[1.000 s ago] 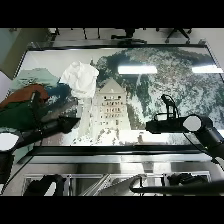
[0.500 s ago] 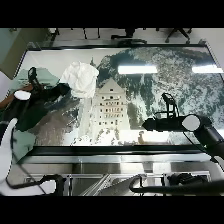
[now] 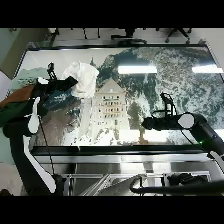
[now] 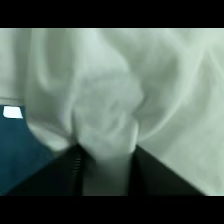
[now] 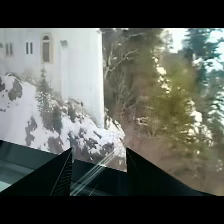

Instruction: Fold the shirts.

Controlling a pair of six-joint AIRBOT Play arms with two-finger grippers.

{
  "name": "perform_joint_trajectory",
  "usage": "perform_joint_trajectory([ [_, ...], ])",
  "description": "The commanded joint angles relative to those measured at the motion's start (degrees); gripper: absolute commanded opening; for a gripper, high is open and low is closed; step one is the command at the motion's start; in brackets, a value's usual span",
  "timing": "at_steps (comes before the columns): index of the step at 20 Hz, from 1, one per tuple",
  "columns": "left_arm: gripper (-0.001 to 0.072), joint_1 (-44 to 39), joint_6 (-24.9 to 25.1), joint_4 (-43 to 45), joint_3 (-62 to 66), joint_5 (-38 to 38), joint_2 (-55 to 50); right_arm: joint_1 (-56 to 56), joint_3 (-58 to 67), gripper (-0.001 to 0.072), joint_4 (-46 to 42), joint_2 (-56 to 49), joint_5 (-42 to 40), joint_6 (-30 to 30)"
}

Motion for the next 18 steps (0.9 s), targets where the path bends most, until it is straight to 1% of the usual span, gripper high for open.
perform_joint_trajectory([
  [1,0.0014,-0.22,-1.46,2.6,6.67,-5.05,-3.96,-0.02,0.02,0.0363,-0.04,-0.33,-0.07,0.0],
  [3,0.0013,-0.15,-2.93,2.36,10.23,-9.03,-2.73,-0.02,0.02,0.0362,-0.04,-0.35,-0.02,0.0],
  [5,0.0013,-0.11,-2.93,1.7,12.81,-12.52,1.29,-0.02,0.02,0.0362,-0.04,-0.33,-0.02,0.02],
  [8,0.0013,-0.11,-2.05,-7.98,10.23,-15.13,12.37,-0.92,0.59,0.0361,0.04,-0.33,0.37,0.04],
  [9,0.0013,-0.2,-1.53,-9.97,8.98,-17.09,16.06,-2.32,1.33,0.0362,0.02,-0.33,2.08,0.02],
  [10,0.0013,-0.61,-1.55,-10.16,8.31,-20.13,19.5,-3.93,2.05,0.0362,0.02,-0.22,4.31,0.0],
  [12,0.0013,-2.38,-1.73,-10.19,7.02,-29.4,24.87,-7.89,3.54,0.0362,-0.02,0.35,9.16,-0.52],
  [13,0.0013,-4.15,-2.69,-10.16,5.57,-33.94,27.3,-10.14,4.02,0.0362,0.0,0.74,11.02,-1.7],
  [14,0.0013,-6.54,-2.91,-10.1,2.86,-36.46,29.9,-12.04,4.07,0.0362,-0.02,1.36,12.26,-2.71],
  [16,0.0013,-12.17,-2.99,-9.6,-4.5,-36.15,34.73,-15.26,4.07,0.0362,0.0,2.4,13.81,-3.72],
  [18,0.0013,-18.73,-3.1,-6.38,-12.83,-31.76,38.4,-17.05,4.07,0.0363,0.0,3.5,14.34,-3.72],
])
